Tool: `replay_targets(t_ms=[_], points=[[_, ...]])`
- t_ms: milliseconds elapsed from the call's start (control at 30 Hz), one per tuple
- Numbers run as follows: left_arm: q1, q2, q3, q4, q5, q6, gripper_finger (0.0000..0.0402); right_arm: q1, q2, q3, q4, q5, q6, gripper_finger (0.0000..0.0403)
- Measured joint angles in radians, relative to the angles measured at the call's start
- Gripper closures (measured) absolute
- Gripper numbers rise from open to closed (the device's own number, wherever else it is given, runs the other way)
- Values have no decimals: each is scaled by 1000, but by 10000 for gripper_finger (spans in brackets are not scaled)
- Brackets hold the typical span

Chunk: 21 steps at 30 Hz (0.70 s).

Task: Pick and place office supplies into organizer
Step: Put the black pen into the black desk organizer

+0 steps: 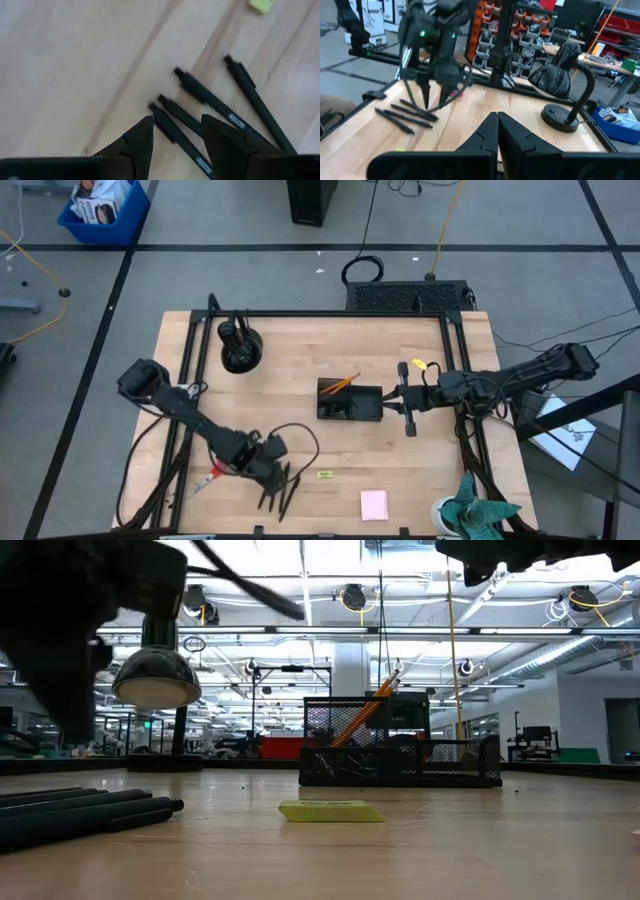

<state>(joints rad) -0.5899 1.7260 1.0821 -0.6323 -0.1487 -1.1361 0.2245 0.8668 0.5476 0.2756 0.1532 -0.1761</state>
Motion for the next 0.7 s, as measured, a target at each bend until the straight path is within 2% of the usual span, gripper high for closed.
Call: replay_targets(t_ms=[267, 700], points=[[-57, 42, 0, 2, 13, -130, 229, 0, 7, 0, 15, 0, 15, 403], [-60, 163, 7, -17, 31, -121, 229, 0, 7, 0, 18, -1, 22, 403]])
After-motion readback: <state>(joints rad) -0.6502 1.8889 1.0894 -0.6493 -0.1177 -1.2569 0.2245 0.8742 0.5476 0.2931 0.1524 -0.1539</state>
